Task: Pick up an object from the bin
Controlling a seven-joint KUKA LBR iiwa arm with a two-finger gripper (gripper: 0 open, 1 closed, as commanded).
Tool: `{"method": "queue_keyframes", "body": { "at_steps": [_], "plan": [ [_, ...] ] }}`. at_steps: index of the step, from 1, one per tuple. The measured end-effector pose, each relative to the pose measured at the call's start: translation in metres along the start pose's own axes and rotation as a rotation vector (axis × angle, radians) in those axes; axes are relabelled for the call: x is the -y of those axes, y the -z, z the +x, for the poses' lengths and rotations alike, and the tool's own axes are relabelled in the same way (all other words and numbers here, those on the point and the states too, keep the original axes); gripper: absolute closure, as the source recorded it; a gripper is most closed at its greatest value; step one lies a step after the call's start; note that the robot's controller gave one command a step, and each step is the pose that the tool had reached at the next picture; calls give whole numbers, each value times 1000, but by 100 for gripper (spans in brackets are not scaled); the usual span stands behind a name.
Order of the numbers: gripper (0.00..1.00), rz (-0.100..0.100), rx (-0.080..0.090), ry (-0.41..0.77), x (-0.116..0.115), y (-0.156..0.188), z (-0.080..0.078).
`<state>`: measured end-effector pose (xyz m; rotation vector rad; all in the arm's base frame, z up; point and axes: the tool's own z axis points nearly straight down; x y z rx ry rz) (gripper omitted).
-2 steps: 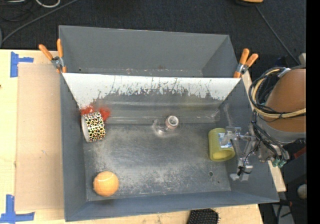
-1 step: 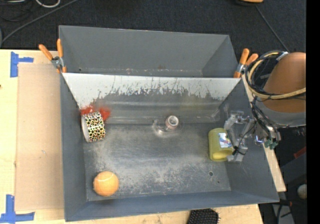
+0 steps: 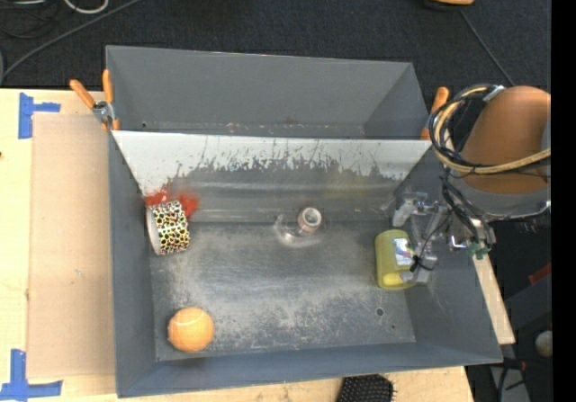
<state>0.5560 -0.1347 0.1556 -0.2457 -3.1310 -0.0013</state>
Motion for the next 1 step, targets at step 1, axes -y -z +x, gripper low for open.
{"method": "queue_keyframes", "body": {
  "at_steps": [1],
  "plan": [
    [0,0,4,-25,9,-34,-27]
  ]
}}
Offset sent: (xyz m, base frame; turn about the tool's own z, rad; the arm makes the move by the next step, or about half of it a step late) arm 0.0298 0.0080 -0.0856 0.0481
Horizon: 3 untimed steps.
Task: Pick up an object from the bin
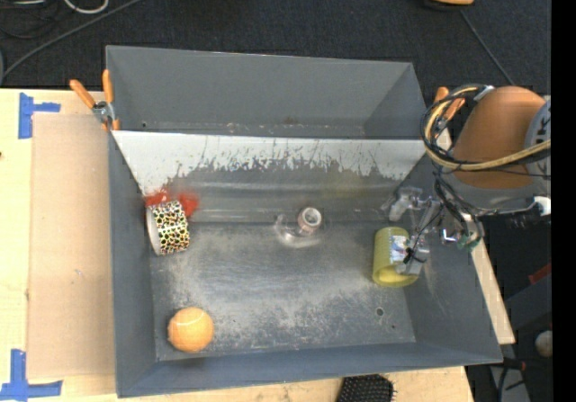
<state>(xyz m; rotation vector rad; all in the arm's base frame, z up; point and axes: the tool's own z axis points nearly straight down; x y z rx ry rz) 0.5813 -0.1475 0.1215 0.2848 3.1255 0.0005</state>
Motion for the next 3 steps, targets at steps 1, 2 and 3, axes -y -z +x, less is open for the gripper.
{"method": "queue_keyframes", "body": {
  "at_steps": [1,2,3],
  "plan": [
    [0,-3,2,-22,-19,-45,-2],
    [100,-11,1,-27,-10,-45,-5],
    [100,-11,1,-25,-10,-45,-5]
  ]
}}
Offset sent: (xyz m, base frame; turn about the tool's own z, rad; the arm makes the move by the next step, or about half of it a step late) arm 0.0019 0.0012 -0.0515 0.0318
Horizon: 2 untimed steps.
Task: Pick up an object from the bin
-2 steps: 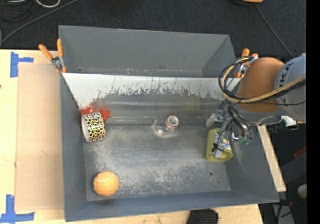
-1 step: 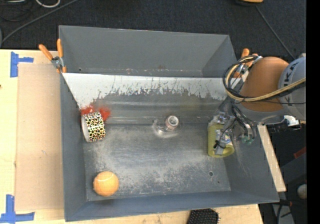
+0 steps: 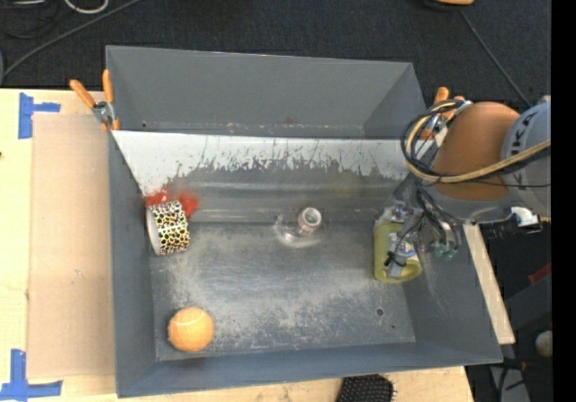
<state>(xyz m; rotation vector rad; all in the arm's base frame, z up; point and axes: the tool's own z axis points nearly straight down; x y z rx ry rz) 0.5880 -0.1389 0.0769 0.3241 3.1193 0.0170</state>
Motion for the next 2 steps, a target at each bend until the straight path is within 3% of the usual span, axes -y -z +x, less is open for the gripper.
{"method": "queue_keyframes", "body": {
  "at_steps": [2],
  "plan": [
    [100,0,0,2,0,0,0]
  ]
}}
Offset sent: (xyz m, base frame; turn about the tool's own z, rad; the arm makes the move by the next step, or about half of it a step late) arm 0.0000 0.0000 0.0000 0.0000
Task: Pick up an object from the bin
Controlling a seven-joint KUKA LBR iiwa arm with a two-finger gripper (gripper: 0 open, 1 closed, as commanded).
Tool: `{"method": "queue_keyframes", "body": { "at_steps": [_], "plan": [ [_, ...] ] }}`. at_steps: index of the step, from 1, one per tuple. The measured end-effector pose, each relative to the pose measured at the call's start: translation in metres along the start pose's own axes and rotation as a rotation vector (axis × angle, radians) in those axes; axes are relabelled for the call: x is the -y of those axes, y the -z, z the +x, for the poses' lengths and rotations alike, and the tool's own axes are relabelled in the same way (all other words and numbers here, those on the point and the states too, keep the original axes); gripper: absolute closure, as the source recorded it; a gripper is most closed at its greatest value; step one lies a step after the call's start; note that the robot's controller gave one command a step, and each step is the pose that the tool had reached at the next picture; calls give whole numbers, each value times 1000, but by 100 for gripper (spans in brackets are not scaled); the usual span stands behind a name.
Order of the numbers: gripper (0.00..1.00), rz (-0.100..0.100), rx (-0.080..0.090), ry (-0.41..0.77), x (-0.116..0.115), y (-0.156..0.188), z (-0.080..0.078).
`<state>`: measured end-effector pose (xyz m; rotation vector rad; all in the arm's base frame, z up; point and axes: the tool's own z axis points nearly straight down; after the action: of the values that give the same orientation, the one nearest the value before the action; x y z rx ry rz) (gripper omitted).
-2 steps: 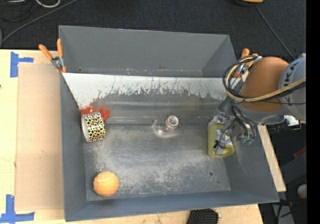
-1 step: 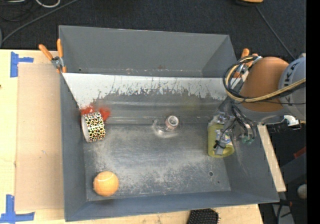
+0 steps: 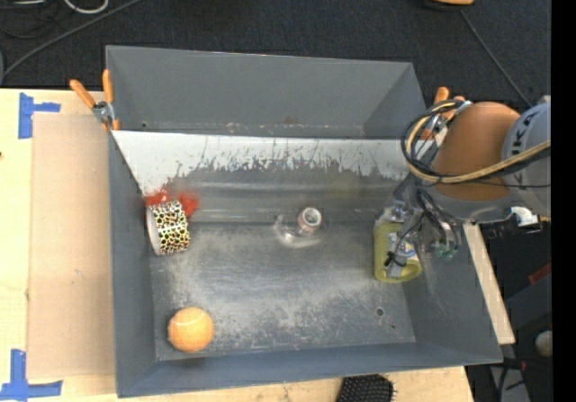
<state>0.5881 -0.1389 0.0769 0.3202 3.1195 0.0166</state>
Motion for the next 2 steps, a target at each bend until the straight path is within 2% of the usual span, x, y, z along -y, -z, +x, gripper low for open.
{"method": "queue_keyframes", "body": {
  "at_steps": [1,2],
  "plan": [
    [100,-1,1,-1,-11,108,-3],
    [100,-1,1,0,-11,108,-3]
  ]
}}
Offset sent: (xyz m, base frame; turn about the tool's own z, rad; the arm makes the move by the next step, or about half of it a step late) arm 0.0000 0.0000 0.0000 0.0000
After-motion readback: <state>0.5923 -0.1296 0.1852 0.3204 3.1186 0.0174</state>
